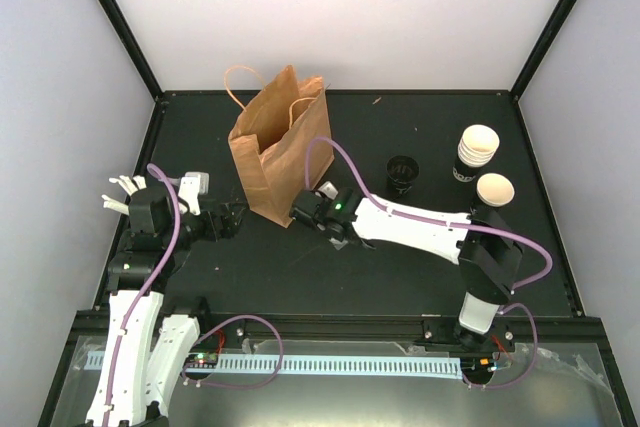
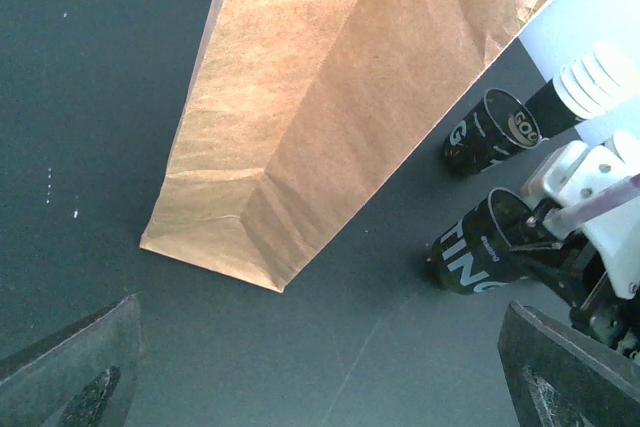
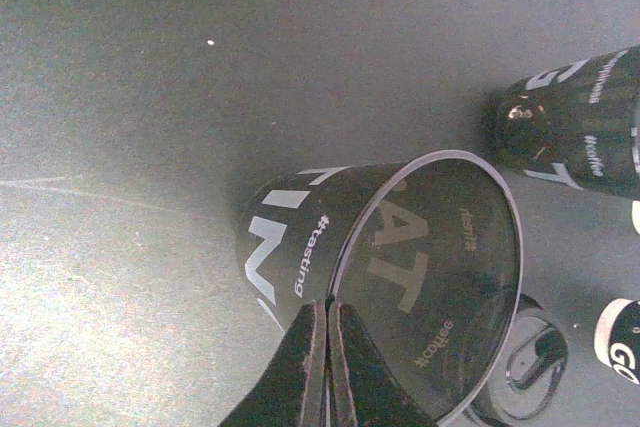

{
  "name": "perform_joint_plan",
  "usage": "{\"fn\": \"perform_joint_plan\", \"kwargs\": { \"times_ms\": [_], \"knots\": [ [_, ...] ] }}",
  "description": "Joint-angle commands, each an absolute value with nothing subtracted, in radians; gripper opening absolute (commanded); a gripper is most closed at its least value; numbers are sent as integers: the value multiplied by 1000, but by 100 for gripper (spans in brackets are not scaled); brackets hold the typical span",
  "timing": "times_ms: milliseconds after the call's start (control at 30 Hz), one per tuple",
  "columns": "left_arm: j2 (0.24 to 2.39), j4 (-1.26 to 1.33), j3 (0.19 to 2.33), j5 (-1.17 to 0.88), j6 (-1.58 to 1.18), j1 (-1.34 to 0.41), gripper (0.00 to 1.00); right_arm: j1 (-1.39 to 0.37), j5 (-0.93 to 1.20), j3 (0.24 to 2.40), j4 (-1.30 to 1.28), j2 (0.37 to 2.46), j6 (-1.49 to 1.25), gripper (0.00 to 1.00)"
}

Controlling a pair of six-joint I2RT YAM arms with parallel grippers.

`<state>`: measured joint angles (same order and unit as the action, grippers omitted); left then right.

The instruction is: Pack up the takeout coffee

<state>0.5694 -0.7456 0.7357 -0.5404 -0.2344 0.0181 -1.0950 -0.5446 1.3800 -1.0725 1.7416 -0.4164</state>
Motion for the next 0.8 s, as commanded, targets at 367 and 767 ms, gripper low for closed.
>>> {"fn": "perform_joint_plan", "kwargs": {
  "times_ms": [367, 767],
  "knots": [
    [556, -729, 738, -551, -239, 17, 99, -1143, -586, 1367, -1043, 1771, -476, 13],
    [557, -726, 738, -554, -237, 18, 99, -1143, -504, 1377, -998, 1654, -435, 36]
  ]
}}
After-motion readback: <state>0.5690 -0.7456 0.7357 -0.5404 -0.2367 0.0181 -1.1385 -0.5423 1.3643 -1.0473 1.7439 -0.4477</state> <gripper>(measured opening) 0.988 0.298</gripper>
